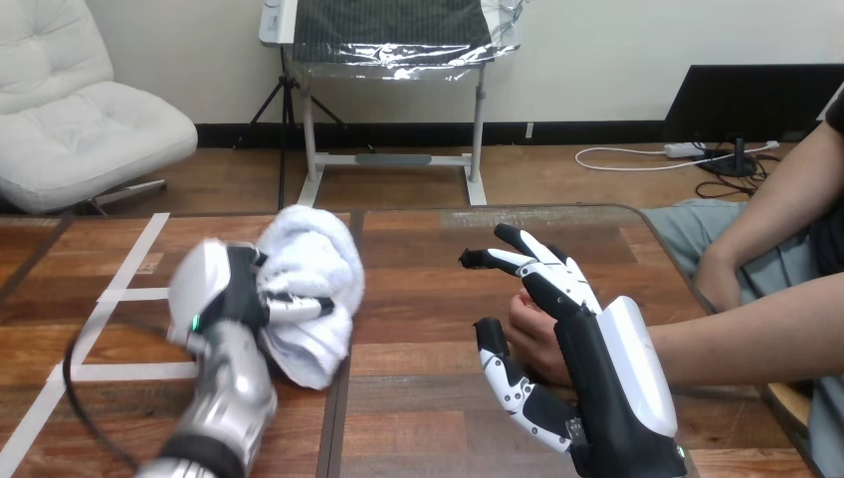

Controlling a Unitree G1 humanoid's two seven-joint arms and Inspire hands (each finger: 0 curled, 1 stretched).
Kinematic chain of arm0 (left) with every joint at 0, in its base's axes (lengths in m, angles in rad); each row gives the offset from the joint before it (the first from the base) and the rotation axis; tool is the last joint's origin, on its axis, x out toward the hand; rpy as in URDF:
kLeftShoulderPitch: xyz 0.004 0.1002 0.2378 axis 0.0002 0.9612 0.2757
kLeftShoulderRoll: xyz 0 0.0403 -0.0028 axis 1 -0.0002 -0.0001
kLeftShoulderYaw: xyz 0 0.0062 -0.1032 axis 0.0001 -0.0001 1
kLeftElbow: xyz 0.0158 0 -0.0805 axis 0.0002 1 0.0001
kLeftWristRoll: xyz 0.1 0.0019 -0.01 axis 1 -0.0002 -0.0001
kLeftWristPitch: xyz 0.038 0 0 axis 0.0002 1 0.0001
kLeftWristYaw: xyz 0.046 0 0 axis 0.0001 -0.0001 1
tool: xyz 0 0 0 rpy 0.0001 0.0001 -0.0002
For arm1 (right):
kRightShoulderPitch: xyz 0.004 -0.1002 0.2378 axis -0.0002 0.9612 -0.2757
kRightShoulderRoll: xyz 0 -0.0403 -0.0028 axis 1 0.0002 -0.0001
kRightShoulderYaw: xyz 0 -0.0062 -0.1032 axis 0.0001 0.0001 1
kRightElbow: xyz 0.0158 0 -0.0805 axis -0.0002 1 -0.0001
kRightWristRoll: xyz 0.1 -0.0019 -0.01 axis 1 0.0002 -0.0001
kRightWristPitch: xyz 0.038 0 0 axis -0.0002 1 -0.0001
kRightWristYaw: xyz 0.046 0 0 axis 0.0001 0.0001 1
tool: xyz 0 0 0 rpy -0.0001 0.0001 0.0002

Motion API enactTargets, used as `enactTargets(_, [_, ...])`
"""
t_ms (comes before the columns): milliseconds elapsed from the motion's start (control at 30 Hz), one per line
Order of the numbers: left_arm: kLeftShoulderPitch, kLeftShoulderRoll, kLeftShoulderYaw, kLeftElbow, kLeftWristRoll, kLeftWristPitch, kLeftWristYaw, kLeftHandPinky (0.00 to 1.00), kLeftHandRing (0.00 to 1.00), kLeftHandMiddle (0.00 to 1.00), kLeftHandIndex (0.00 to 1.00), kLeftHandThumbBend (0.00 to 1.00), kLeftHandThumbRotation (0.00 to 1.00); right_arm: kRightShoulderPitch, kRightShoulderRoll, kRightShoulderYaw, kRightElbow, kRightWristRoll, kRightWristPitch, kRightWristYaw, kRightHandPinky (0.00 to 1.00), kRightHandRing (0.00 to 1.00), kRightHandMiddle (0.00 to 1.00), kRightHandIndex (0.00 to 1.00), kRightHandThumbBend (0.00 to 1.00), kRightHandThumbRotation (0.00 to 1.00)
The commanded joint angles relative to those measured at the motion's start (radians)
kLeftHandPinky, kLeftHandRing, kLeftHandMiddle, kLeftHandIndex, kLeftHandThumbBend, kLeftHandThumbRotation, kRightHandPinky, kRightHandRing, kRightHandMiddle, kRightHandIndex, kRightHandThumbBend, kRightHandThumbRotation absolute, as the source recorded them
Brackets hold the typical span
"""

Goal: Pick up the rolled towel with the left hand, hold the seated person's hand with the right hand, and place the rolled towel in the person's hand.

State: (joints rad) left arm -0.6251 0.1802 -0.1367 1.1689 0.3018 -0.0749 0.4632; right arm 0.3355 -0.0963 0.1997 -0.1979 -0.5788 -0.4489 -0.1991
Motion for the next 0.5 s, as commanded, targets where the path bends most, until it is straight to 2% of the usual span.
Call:
enactTargets(0, [0.036, -0.014, 0.088, -0.081, -0.096, -0.220, -0.021, 0.25, 0.31, 0.40, 0.49, 0.68, 0.00, -0.056, -0.002, -0.004, -0.059, 0.005, -0.009, -0.004, 0.98, 0.92, 0.91, 0.76, 0.19, 0.00])
enactTargets(33, [0.048, -0.018, 0.093, -0.086, -0.108, -0.264, -0.022, 0.25, 0.32, 0.40, 0.49, 0.68, 0.00, -0.056, -0.002, -0.004, -0.058, 0.006, -0.010, -0.004, 0.98, 0.92, 0.91, 0.76, 0.19, 0.00])
enactTargets(100, [0.060, -0.021, 0.097, -0.088, -0.118, -0.311, -0.022, 0.26, 0.33, 0.41, 0.49, 0.68, 0.00, -0.056, -0.002, -0.004, -0.058, 0.006, -0.010, -0.004, 0.98, 0.92, 0.91, 0.76, 0.19, 0.00])
enactTargets(167, [0.079, -0.037, 0.120, -0.093, -0.154, -0.385, -0.039, 0.27, 0.33, 0.42, 0.49, 0.68, 0.00, -0.056, 0.000, -0.004, -0.058, 0.008, -0.010, -0.003, 0.98, 0.92, 0.91, 0.76, 0.19, 0.00])
enactTargets(300, [0.102, -0.054, 0.134, -0.106, -0.185, -0.452, -0.056, 0.28, 0.34, 0.43, 0.49, 0.68, 0.00, -0.057, 0.002, -0.004, -0.058, 0.004, -0.009, -0.005, 0.98, 0.92, 0.91, 0.76, 0.19, 0.00])
enactTargets(467, [0.136, -0.079, 0.154, -0.122, -0.235, -0.574, -0.109, 0.29, 0.35, 0.43, 0.49, 0.67, 0.00, -0.058, 0.005, -0.004, -0.058, 0.003, -0.007, -0.007, 0.98, 0.92, 0.91, 0.76, 0.19, 0.00])
